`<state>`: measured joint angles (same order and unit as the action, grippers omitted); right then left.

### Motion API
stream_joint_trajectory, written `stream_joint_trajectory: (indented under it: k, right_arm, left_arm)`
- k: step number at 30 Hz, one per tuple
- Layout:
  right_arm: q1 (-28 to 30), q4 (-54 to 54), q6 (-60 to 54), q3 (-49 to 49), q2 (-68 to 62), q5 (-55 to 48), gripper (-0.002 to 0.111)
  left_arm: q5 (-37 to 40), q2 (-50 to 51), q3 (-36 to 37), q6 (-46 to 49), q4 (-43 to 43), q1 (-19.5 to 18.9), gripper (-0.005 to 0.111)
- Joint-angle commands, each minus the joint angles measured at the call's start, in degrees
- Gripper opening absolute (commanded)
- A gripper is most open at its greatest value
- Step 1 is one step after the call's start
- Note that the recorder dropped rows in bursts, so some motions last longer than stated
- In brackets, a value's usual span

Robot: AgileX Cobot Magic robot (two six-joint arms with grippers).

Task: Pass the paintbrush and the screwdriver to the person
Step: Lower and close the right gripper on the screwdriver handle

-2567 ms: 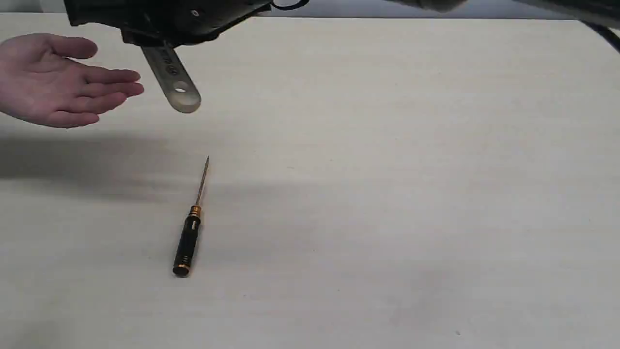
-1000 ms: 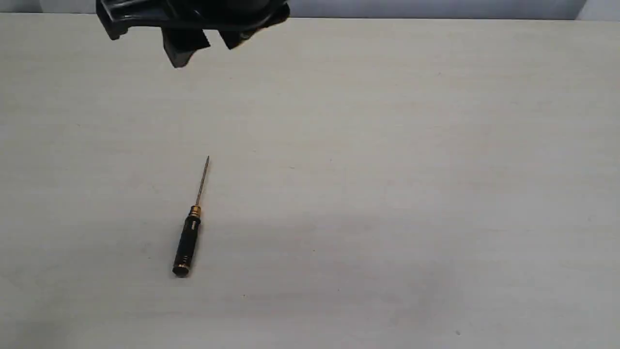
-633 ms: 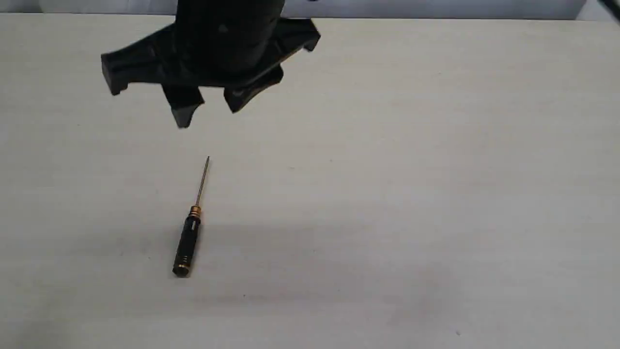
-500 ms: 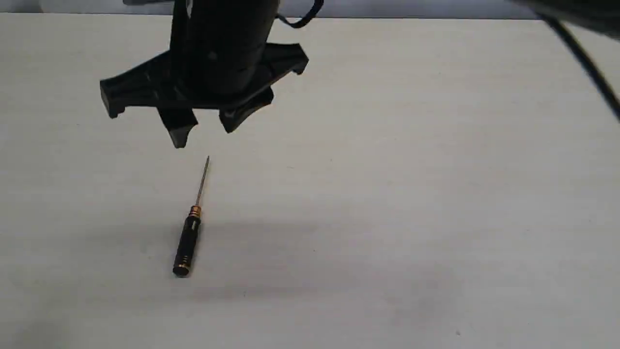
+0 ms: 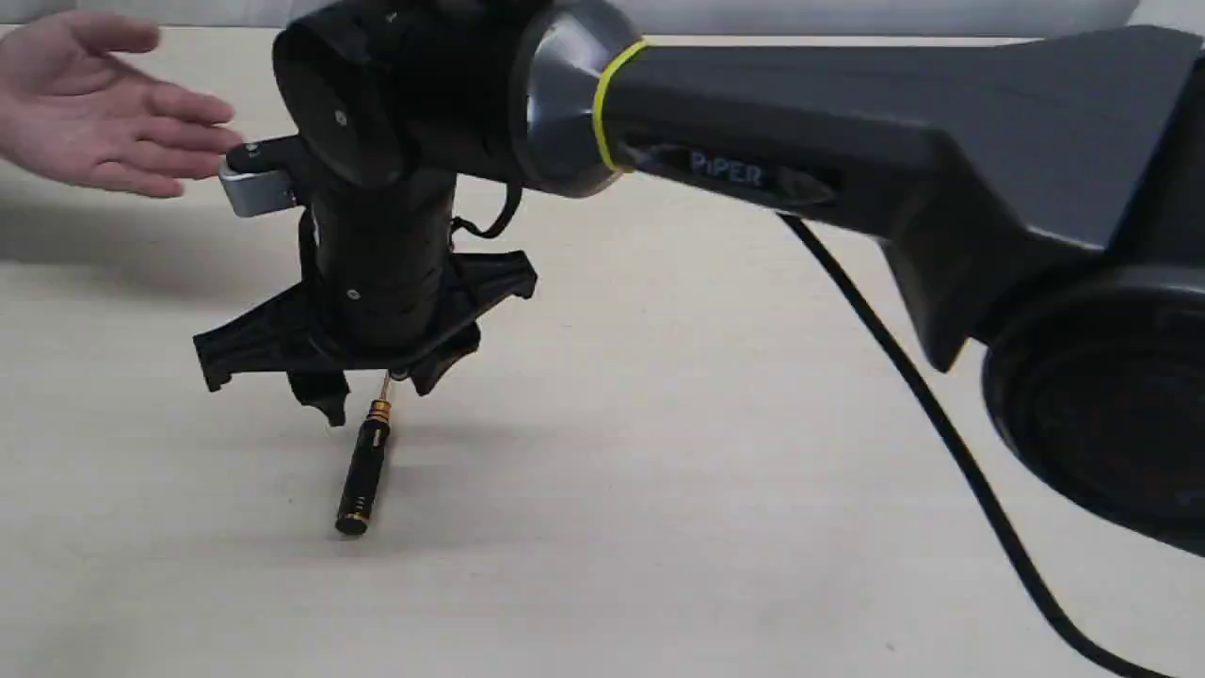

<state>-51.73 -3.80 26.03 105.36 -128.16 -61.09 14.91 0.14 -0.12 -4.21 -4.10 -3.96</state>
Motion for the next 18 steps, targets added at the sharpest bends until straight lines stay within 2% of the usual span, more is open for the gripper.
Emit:
stream_joint_trajectory:
  k: [1, 18]
  right_arm:
    - [-0.2, 0.2, 1.7, -0.1, -1.4, 1.4, 0.051]
    - [-0.4, -0.8, 3.8, -0.1, -7.6, 6.3, 0.049]
  left_arm:
    - [-0.6, -0.1, 0.1, -0.1, 0.1, 0.3, 0.0]
    - [-0.6, -0.1, 0.1, -0.1, 0.1, 0.3, 0.0]
